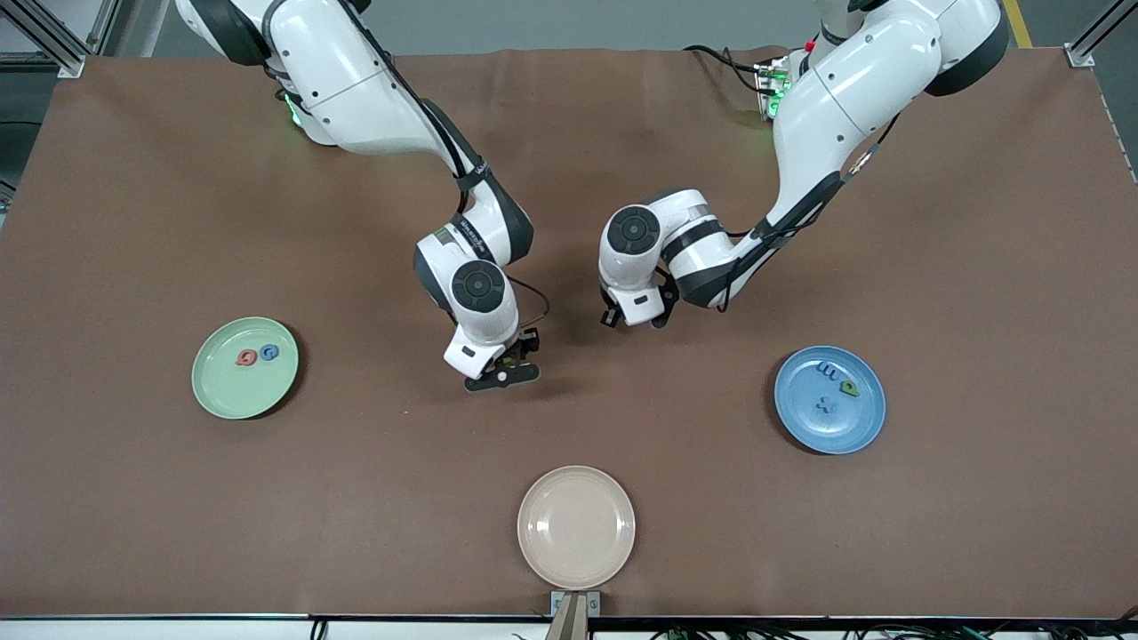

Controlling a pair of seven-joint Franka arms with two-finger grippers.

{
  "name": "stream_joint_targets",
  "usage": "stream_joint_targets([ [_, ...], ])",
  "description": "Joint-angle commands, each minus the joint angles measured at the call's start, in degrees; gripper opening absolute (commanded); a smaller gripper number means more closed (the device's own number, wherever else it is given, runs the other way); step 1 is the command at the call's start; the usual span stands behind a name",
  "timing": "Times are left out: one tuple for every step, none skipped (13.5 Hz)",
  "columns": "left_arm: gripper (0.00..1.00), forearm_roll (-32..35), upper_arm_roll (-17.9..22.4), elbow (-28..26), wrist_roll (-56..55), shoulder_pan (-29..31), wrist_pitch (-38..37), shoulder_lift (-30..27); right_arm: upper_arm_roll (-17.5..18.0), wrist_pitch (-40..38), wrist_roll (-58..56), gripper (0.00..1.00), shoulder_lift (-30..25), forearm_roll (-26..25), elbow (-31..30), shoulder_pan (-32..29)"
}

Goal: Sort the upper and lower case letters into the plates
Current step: 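Drop the n in the blue plate while the right gripper carries the Z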

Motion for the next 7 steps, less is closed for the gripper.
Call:
stream_joint_targets([
  [0.00, 1.67, -0.01, 1.76, 4.32, 1.30, -2.10, -1.80, 1.08, 1.19, -1.33, 0.74, -0.80, 0.93, -1.69, -1.04],
  [0.00, 1.67, -0.01, 3.50, 6.95, 2.26, -3.86, -2.94, 1.08, 1.19, -1.33, 0.70, -0.71, 0.93, -1.69, -1.04],
  [0.00, 1.76, -0.18, 5.69, 11.24, 3.66, -6.83, -3.22, 1.08, 1.19, -1.33, 0.63, -0.71, 1.02, -1.69, -1.04],
  [0.00, 1.67, -0.27, 7.80, 16.33, 4.63, -9.99, -3.48, 1.08, 1.11, -1.42, 0.60, -0.71, 1.28, -1.69, -1.13],
  [0.00, 1.58, -0.27, 9.74, 21.52, 6.21, -13.24, -3.83, 1.08, 1.11, -1.42, 0.58, -0.71, 1.37, -1.69, -1.13],
  [0.00, 1.58, -0.53, 11.15, 26.88, 8.31, -16.06, -4.36, 1.08, 1.02, -1.42, 0.54, -0.80, 1.55, -1.69, -1.13],
  [0.00, 1.06, -0.53, 11.60, 32.33, 10.34, -17.66, -5.49, 1.08, 0.93, -1.50, 0.52, -0.80, 1.55, -1.78, -1.22],
])
